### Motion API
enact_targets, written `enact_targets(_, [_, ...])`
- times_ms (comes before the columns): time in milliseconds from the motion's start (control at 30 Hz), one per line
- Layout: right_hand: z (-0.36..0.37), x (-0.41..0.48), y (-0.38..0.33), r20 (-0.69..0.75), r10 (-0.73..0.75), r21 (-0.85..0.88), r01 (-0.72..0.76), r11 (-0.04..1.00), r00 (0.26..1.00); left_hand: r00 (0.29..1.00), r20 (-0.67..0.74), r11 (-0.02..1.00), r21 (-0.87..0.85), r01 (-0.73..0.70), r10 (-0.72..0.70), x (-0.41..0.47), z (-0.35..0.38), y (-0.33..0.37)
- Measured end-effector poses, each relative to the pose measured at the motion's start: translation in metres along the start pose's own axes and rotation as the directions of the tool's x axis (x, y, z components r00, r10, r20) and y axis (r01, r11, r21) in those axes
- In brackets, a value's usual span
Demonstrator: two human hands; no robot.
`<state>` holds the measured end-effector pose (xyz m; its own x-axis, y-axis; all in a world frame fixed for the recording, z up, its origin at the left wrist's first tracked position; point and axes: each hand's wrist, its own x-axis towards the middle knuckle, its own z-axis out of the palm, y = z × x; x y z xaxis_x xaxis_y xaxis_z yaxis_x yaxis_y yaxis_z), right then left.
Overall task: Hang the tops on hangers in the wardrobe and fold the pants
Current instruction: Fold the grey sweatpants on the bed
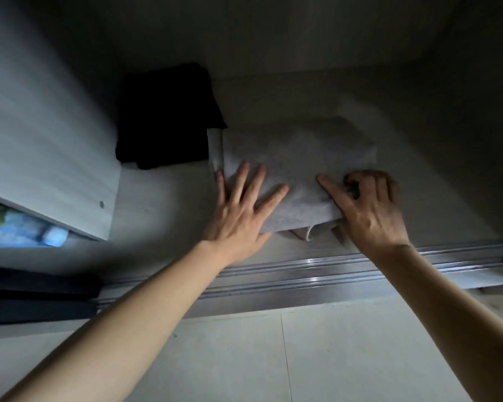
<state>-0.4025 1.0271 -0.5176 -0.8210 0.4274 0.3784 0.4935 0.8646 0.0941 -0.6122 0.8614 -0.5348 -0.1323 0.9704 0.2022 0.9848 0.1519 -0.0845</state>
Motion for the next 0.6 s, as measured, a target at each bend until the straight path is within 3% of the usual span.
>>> enact_targets(133, [0.012, 0.014, 0.004, 0.175, 0.244, -0.057, -0.238, 0.970, 0.954, 0.999, 0.038, 0.999, 0.036, -0.018, 0.016, 0.062, 0.009, -0.001])
enact_targets(233, [0.028, 0.032, -0.004, 0.264, 0.325, -0.055, -0.322, 0.945, 0.908, 0.993, 0.106, 0.998, 0.028, 0.055, -0.058, 0.103, 0.020, -0.014])
enact_targets(367, [0.053, 0.079, -0.003, 0.326, 0.338, -0.005, -0.356, 0.935, 0.883, 0.967, 0.204, 0.988, -0.013, 0.157, -0.151, 0.138, 0.028, -0.043])
enact_targets(600, [0.105, 0.176, 0.012, 0.342, 0.262, 0.050, -0.295, 0.954, 0.902, 0.948, 0.191, 0.967, 0.035, 0.253, -0.255, 0.181, 0.043, -0.106])
